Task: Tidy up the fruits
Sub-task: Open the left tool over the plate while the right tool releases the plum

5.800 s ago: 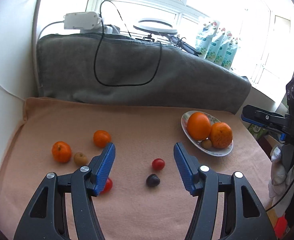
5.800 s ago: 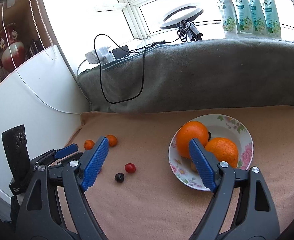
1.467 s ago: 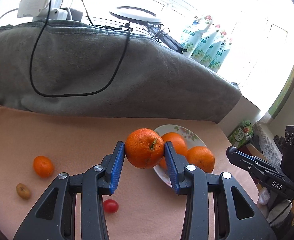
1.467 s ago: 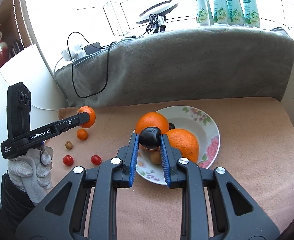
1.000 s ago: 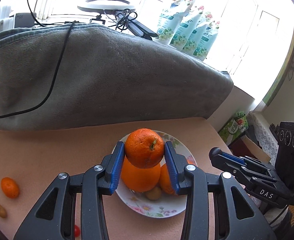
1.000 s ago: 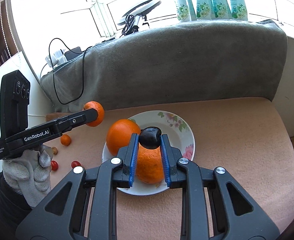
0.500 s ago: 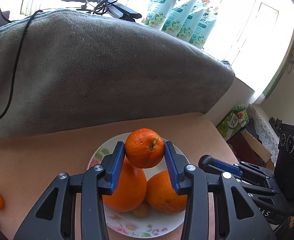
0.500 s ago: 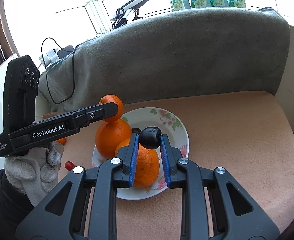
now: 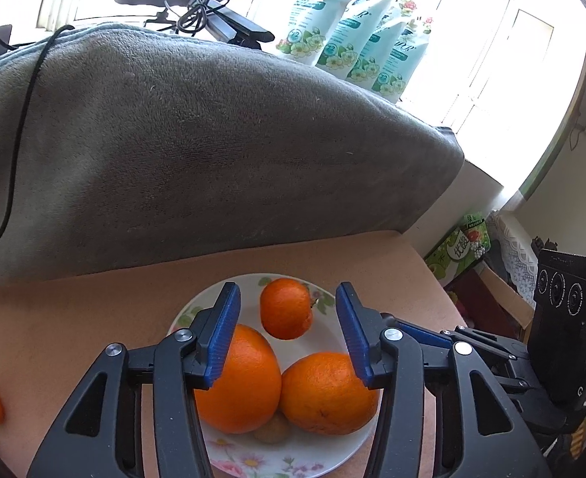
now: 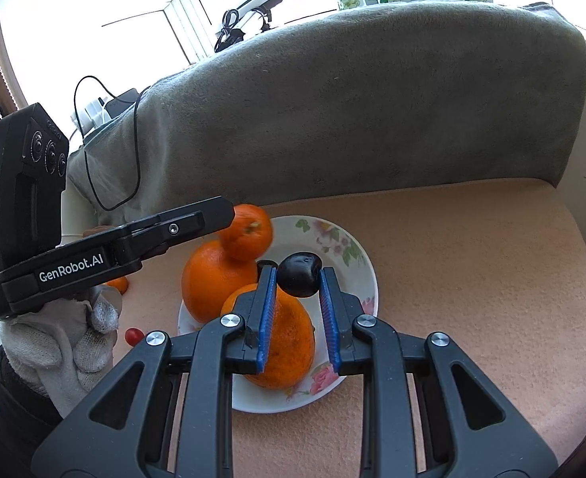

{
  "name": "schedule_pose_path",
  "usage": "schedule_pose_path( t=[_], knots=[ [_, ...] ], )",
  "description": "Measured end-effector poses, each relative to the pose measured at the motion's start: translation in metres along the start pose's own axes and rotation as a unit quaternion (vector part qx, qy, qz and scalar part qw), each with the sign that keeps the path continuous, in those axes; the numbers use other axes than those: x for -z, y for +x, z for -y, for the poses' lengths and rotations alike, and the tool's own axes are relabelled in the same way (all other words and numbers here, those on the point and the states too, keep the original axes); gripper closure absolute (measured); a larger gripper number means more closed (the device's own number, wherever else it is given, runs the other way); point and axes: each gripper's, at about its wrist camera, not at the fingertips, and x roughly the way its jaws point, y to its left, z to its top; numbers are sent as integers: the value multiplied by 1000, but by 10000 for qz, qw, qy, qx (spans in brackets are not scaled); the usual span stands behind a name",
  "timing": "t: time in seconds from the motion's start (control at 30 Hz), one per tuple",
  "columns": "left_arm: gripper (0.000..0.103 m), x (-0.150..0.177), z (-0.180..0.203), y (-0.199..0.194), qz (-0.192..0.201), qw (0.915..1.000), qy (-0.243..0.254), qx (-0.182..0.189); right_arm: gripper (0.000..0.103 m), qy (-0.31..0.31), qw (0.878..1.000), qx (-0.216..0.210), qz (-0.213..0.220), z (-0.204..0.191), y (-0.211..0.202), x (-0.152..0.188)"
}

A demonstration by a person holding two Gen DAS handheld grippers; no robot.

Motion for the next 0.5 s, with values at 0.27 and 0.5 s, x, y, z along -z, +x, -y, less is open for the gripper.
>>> schedule_pose_path(
  t=[0.27,0.5],
  knots=[
    [44,-4,1,-7,108,9999,32,-98,32,-57,9998,24,183,-4,-10,1],
    [32,-5,0,-11,128,9998,3,-171,17,-169,9997,58,165,-10,-16,1]
  ],
)
